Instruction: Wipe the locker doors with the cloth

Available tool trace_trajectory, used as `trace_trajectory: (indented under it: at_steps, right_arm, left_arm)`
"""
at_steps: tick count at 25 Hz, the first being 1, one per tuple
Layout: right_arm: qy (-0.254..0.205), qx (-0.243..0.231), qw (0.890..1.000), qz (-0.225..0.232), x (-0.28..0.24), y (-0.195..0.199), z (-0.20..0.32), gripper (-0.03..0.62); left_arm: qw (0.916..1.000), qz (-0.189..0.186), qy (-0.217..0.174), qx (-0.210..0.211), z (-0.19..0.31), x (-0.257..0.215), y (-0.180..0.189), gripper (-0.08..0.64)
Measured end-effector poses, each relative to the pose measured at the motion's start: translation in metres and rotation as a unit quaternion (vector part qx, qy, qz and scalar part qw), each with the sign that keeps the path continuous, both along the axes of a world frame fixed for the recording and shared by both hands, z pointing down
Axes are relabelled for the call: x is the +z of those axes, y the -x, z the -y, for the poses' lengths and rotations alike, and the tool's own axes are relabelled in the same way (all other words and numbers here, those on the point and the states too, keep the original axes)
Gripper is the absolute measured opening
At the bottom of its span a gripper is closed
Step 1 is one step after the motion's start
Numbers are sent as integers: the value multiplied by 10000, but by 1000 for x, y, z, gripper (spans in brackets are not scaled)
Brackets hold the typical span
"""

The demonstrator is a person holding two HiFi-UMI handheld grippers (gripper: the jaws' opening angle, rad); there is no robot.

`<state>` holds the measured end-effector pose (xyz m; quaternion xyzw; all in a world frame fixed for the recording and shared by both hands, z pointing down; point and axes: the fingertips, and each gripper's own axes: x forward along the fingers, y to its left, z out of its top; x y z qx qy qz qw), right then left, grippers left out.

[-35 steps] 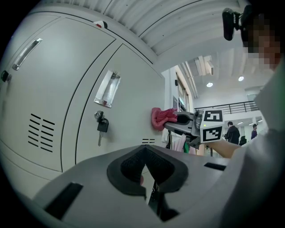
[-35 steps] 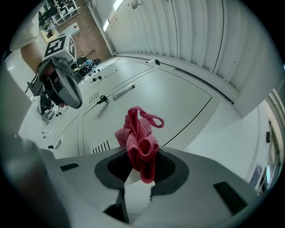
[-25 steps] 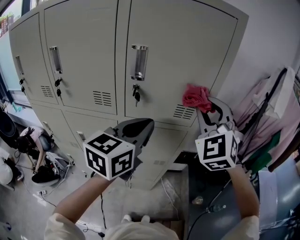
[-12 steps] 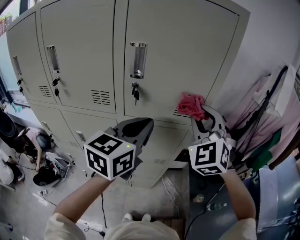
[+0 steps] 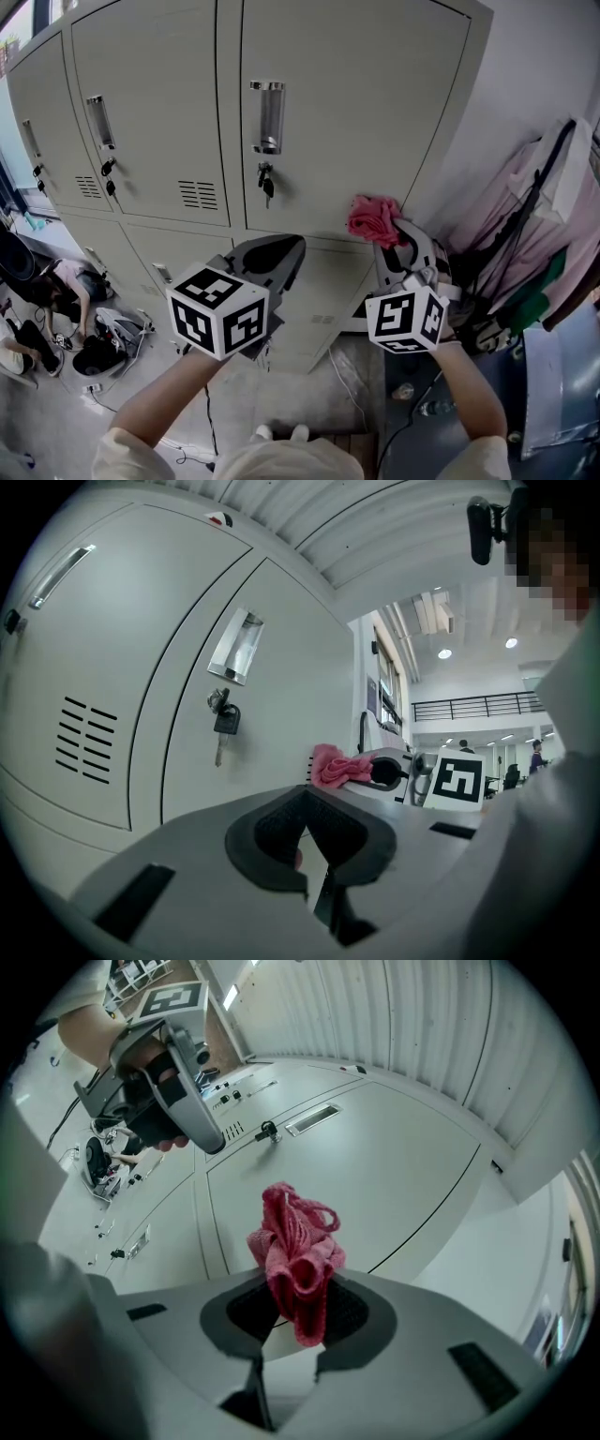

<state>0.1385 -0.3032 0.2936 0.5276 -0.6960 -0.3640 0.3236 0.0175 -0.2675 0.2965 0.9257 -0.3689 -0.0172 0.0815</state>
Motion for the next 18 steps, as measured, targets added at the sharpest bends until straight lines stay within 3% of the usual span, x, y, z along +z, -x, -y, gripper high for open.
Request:
trace_trajectory:
  at_steps: [11, 18]
  right_arm:
    - [481, 72, 9986, -184, 63, 4, 2, 97]
    - [332, -307, 9986, -264, 47, 25, -20, 98]
  left_arm:
    - [10000, 6, 26, 74, -7, 2, -4, 5]
    - [10000, -3, 60, 63, -14, 6, 0, 5]
